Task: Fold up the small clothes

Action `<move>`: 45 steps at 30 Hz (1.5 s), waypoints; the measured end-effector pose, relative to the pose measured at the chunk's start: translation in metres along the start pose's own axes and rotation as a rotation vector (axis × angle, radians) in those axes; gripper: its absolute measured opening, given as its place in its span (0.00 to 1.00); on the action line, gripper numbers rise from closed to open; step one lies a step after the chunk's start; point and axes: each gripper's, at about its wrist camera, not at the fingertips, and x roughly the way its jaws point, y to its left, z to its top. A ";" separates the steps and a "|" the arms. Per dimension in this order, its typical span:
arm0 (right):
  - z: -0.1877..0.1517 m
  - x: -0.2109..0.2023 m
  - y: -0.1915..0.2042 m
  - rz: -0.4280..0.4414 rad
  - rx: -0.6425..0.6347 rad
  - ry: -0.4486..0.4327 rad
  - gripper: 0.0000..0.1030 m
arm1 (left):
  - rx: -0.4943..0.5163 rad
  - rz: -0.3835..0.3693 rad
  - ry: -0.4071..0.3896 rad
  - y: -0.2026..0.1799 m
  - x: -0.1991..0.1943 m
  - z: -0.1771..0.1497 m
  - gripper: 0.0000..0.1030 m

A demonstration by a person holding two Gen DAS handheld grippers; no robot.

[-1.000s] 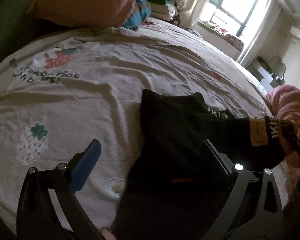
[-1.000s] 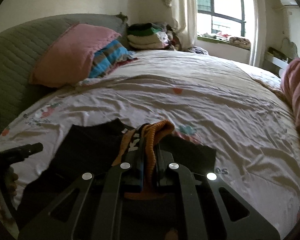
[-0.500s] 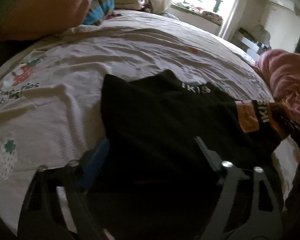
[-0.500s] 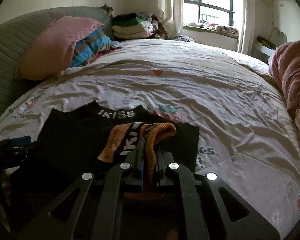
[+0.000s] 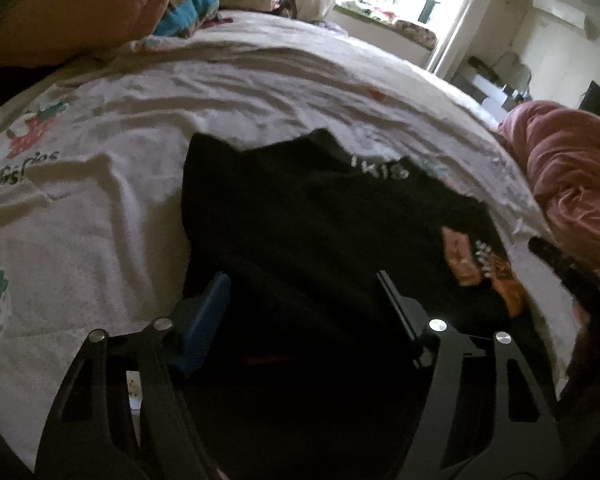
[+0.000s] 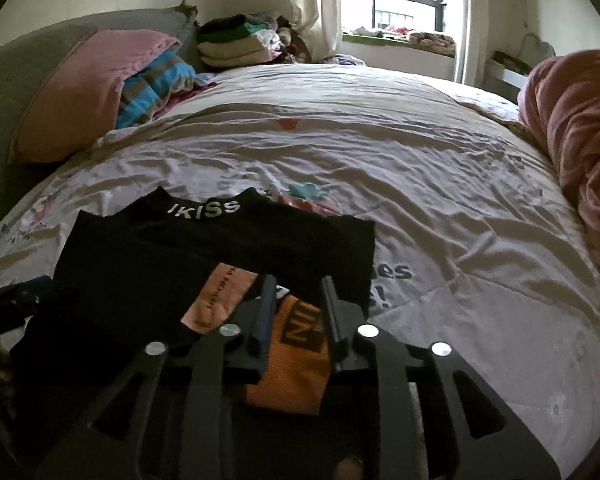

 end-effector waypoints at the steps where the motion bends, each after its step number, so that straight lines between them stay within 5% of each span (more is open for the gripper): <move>1: -0.002 -0.001 -0.001 0.005 0.007 0.003 0.25 | 0.005 -0.001 -0.003 -0.002 -0.001 0.000 0.57; 9: -0.012 0.009 0.030 0.121 -0.063 0.083 0.30 | 0.020 0.033 0.112 0.002 0.024 -0.010 0.48; 16: -0.013 0.021 0.062 0.221 -0.115 0.134 0.40 | 0.006 0.010 0.114 0.010 0.024 -0.013 0.48; 19: -0.016 0.032 0.061 0.198 -0.122 0.169 0.40 | -0.001 0.005 0.114 0.011 0.023 -0.014 0.48; 23: -0.028 0.052 0.043 0.052 -0.112 0.239 0.43 | -0.023 -0.017 0.116 0.016 0.021 -0.016 0.48; 31: -0.032 0.049 0.032 0.097 -0.048 0.223 0.45 | -0.018 -0.012 0.116 0.016 0.020 -0.015 0.48; 45: -0.028 0.028 0.031 0.123 -0.013 0.163 0.64 | -0.001 -0.004 0.105 0.011 0.014 -0.013 0.48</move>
